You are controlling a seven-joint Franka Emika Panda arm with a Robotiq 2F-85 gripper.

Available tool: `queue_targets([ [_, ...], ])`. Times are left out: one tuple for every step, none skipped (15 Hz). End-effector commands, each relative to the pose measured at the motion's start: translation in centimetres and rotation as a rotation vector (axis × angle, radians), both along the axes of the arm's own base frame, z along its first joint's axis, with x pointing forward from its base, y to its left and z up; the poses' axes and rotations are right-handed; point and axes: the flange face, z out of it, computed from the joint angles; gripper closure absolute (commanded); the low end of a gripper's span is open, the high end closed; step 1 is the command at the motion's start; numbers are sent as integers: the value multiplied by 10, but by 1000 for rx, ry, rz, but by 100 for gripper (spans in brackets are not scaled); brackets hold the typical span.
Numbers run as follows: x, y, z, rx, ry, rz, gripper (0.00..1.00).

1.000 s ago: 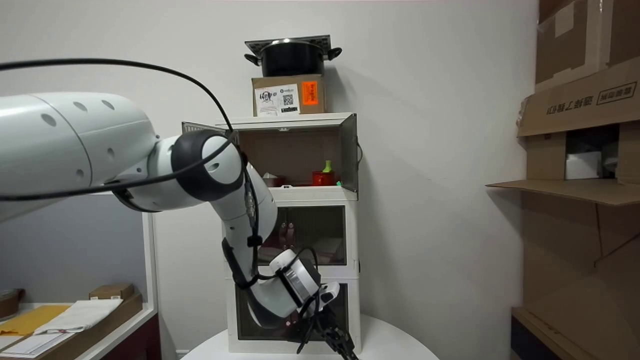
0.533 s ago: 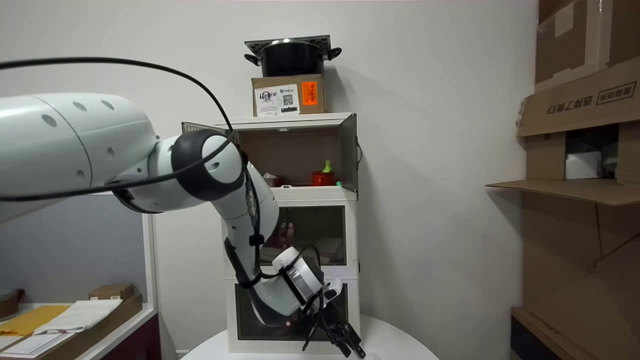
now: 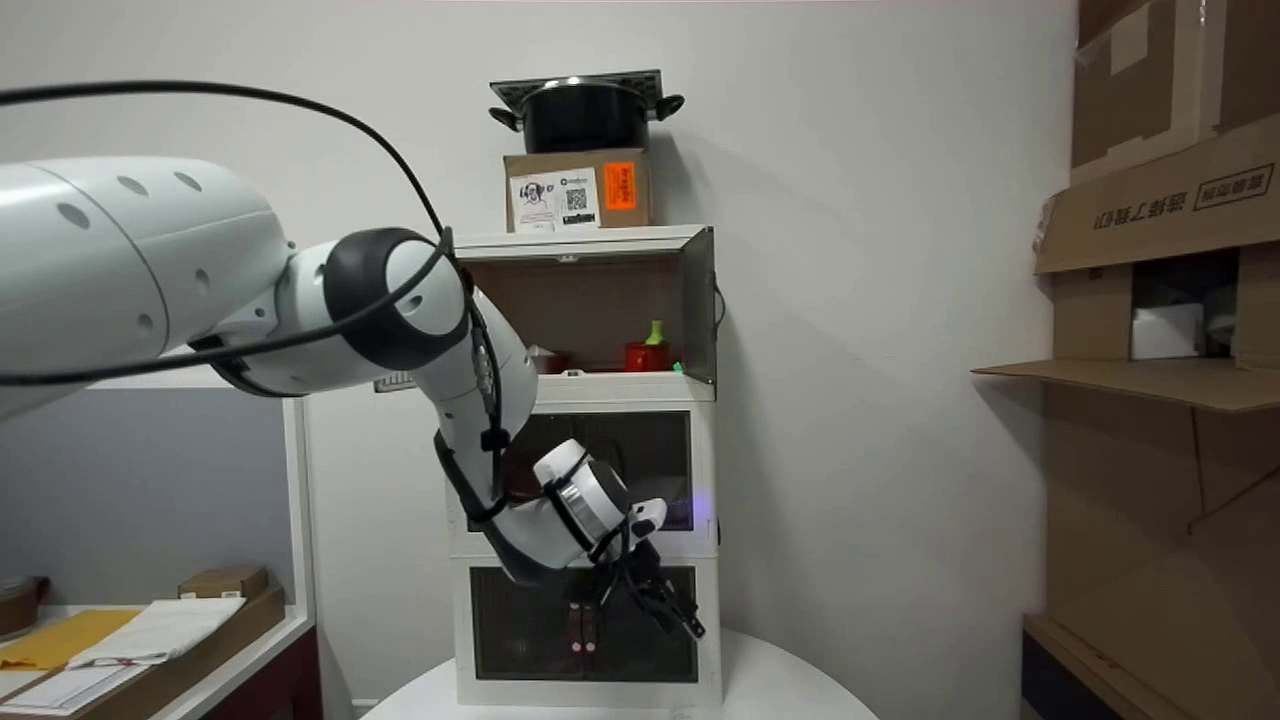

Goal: Remove the jar from the top cabinet

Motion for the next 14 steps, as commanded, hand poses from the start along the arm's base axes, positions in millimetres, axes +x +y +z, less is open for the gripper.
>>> queue_targets([
  [14, 20, 65, 127, -9, 17, 0],
  [17, 26, 82, 172, -6, 18, 0],
  [19, 33, 102, 236, 10, 23, 0],
  [20, 39, 119, 288, 29, 24, 0],
  [17, 42, 133, 331, 75, 22, 0],
  [13, 45, 148, 374, 117, 19, 0],
  [10, 49, 163, 410, 163, 24, 0],
  [5, 50, 176, 442, 206, 33, 0],
  [0, 50, 189, 457, 253, 40, 0],
  [-7, 48, 200, 478, 299, 56, 0],
  [-14, 46, 211, 504, 347, 73, 0],
  [-20, 44, 220, 520, 385, 81, 0],
  [-27, 42, 229, 517, 414, 83, 0],
  [-34, 39, 238, 481, 425, 80, 0],
])
